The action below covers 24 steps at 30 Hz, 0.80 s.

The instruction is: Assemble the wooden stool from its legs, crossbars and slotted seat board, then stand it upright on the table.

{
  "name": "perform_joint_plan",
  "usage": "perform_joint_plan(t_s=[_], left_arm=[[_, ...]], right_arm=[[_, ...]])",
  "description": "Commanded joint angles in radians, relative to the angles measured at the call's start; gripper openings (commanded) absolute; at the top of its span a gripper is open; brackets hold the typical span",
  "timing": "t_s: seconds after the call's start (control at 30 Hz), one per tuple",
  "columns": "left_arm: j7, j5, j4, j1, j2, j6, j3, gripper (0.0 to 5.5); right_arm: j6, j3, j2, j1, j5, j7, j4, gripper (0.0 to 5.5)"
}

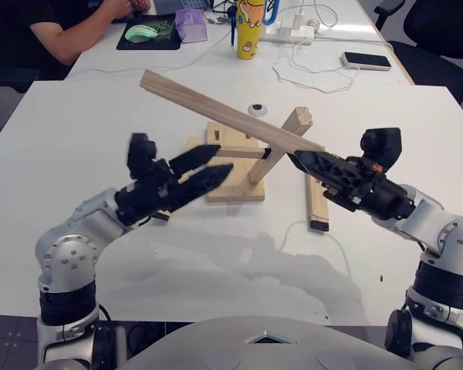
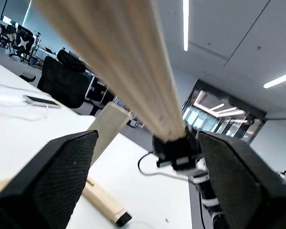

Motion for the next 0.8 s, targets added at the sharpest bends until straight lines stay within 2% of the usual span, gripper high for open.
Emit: perform_joint_plan(t_s=[0.03,0.2,0.4,0.8], left_arm=[[0.089,-0.129,0.023,-0.037,0.001,-0.009,0.042,3.89],[0.114,-0.171,0.06,-0.051,0.029,0.005,0.03,3.89],[0.1,-0.168,0.109,-0.042,0.06,0.057,-0.023,3.89],[0.125,-0.262,0.149,-0.079,0.058,0.073,-0.024,3.89]], right_arm=[[-0.021,0.02,-0.031,0.031,0.001,0.048,0.024,2.05],[-0.025,0.038,-0.07,0.075,-0.013,0.118,0.018,2.05],[-0.086,0.048,-0.057,0.047,-0.004,0.115,0.022,2.05],[-0.098,0.111,-0.086,0.037,-0.04,0.181,0.011,2.05]])
